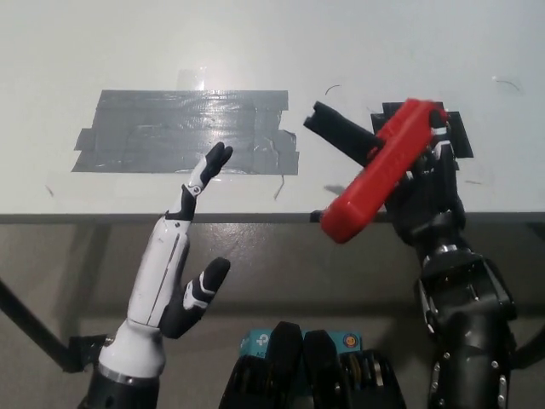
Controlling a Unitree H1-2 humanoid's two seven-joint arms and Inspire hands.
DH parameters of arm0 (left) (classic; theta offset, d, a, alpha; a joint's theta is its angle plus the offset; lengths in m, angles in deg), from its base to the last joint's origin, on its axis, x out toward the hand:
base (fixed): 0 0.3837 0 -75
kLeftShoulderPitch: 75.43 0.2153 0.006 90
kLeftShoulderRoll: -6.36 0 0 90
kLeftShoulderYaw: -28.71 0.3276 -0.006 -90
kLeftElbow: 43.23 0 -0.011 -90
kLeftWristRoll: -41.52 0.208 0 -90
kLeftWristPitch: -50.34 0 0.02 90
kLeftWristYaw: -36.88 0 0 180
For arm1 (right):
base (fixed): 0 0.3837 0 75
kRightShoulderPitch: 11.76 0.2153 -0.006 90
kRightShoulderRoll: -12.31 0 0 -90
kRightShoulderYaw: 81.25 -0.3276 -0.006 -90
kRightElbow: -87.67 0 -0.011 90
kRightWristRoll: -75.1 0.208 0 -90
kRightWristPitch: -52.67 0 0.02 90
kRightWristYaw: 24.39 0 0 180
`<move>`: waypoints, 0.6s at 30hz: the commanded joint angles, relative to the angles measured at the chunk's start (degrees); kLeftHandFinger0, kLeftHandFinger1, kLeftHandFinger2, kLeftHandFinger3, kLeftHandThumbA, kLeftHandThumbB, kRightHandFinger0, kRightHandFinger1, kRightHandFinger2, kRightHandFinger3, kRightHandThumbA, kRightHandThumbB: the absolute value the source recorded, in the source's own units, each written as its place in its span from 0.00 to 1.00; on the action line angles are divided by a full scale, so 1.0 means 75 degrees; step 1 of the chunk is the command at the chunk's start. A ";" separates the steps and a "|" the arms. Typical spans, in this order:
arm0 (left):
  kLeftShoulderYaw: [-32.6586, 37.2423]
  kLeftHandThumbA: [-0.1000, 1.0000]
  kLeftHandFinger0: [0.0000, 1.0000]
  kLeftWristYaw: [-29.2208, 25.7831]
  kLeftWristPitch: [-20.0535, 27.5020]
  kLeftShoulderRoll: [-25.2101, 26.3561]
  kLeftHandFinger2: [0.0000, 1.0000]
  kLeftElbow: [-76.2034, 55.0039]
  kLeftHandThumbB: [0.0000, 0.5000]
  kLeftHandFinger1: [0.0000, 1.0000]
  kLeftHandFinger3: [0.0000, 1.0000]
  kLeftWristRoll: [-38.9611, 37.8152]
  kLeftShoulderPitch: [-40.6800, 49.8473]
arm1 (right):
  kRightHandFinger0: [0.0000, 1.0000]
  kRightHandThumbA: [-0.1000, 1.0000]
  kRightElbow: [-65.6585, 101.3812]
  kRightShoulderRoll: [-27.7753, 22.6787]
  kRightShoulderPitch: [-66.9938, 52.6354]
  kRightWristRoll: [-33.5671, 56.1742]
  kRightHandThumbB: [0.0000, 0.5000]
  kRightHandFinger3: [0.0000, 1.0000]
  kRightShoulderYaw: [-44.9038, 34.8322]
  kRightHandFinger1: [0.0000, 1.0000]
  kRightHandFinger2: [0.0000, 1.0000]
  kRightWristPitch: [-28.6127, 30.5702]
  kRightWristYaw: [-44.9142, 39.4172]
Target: The robot first picks the multimeter with right hand and then unfolds the black stand on the back of it using left hand
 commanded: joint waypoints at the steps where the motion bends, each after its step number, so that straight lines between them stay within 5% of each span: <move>1: 0.0100 1.00 1.00 0.0194 -0.0270 -0.0165 1.00 -0.0900 0.58 1.00 1.00 -0.0206 -0.0377 | 0.00 0.00 0.2146 -0.0089 -0.0101 0.2627 0.33 0.77 0.1120 0.35 0.84 -0.0301 -0.0669; 4: 0.0110 1.00 1.00 0.0230 -0.0345 -0.0185 1.00 -0.0991 0.60 1.00 1.00 -0.0286 -0.0511 | 0.00 0.00 0.2373 -0.0380 -0.0210 0.2541 0.28 0.55 0.1453 0.27 0.76 -0.0301 -0.1271; 6: 0.0106 1.00 1.00 0.0241 -0.0395 -0.0183 1.00 -0.1087 0.60 1.00 1.00 -0.0310 -0.0508 | 0.00 0.00 0.2417 -0.0471 -0.0259 0.2558 0.26 0.63 0.1587 0.29 0.79 -0.0301 -0.1430; 8: 0.0110 1.00 1.00 0.0289 -0.0474 -0.0192 1.00 -0.1272 0.63 1.00 1.00 -0.0249 -0.0611 | 0.00 0.00 0.2466 -0.0648 -0.0313 0.2519 0.23 0.82 0.1759 0.34 0.85 -0.0301 -0.1826; 14: 0.0099 1.00 1.00 0.0100 -0.0113 -0.0343 1.00 -0.1785 0.66 1.00 1.00 -0.0079 -0.0635 | 0.00 0.00 0.2845 -0.0945 -0.0424 0.2532 0.24 0.72 0.2088 0.36 0.83 -0.0301 -0.1951; 17: 0.0071 1.00 1.00 0.0053 0.0078 -0.0400 1.00 -0.2031 0.70 1.00 1.00 0.0242 -0.0591 | 0.00 0.00 0.3045 -0.0985 -0.0522 0.2437 0.25 0.77 0.2153 0.35 0.82 -0.0300 -0.1818; 18: 0.0016 1.00 1.00 0.0055 0.0042 -0.0447 1.00 -0.2270 0.64 1.00 1.00 0.0323 -0.0649 | 0.00 0.00 0.3136 -0.0975 -0.0598 0.2370 0.22 0.79 0.2206 0.33 0.80 -0.0290 -0.1727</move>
